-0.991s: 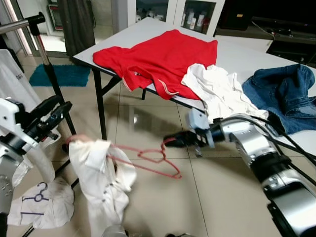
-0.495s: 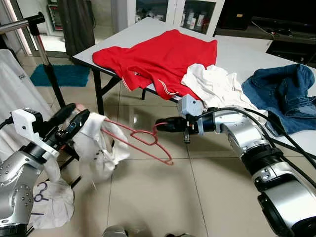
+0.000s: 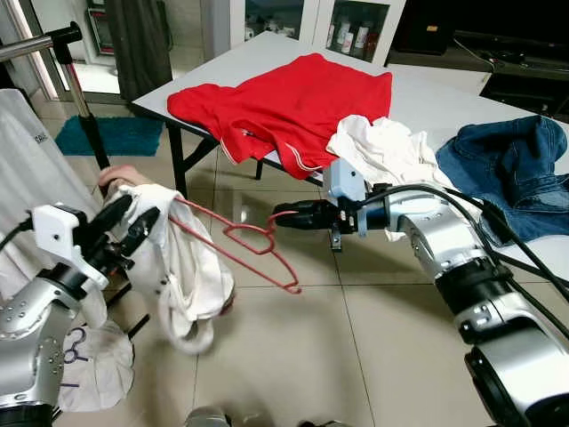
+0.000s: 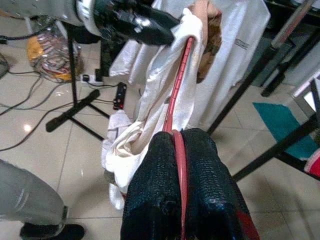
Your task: Hang hanger
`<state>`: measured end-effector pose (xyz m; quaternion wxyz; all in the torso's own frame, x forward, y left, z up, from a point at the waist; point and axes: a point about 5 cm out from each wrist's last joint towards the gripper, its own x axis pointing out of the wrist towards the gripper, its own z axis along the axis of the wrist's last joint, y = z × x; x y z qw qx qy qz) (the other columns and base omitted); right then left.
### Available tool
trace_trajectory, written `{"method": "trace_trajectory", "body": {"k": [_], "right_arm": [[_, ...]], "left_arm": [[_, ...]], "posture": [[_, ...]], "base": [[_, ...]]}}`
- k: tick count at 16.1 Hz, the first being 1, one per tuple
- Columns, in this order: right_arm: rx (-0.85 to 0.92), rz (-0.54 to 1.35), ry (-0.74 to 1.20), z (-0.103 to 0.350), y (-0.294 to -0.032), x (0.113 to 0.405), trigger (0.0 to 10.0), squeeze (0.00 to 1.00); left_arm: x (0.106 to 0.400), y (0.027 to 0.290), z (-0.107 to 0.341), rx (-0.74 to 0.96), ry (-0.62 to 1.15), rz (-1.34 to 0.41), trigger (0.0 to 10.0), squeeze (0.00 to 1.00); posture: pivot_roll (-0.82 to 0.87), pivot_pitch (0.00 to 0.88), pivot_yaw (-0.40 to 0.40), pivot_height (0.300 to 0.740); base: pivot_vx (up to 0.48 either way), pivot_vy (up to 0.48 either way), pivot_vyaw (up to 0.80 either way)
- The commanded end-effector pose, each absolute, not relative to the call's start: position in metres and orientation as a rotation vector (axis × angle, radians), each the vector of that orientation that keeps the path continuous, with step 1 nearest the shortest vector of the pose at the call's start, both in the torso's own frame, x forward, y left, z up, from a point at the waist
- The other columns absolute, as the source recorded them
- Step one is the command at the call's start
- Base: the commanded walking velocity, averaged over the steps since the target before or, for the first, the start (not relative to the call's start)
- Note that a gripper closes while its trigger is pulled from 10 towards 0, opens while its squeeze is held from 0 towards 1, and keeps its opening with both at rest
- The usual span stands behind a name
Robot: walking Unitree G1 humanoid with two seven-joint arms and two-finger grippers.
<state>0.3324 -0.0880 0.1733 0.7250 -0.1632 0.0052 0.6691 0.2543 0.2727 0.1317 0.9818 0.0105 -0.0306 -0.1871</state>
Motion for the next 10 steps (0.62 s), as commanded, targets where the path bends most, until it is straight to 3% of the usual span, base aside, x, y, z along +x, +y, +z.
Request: {"method": "trace_trajectory", "body": {"k": [1, 6, 10], "right_arm": [[-0.333, 1.474, -0.048, 0.184, -0.090, 0.332, 0.0, 0.00], [-0.316, 1.558, -0.089, 0.190, -0.088, 0.320, 0.0, 0.00], [-0.311, 1.573, -0.096, 0.192, -0.086, 0.316, 0.0, 0.00]], "left_arm": [[0.257, 0.268, 0.131, 0.039, -0.057, -0.404, 10.0, 0.00], [0.264, 0.279, 0.122, 0.159, 0.012, -0.323, 10.0, 0.00], [0.269, 0.274, 0.121, 0.158, 0.006, -0.338, 10.0, 0.00]], "posture": [[0.15, 0.000, -0.082, 0.740], [0.15, 0.000, -0.078, 0.740], [0.15, 0.000, -0.078, 0.740]], "base": [[0.000, 0.000, 0.00], [0.000, 0.000, 0.00], [0.000, 0.000, 0.00]]}}
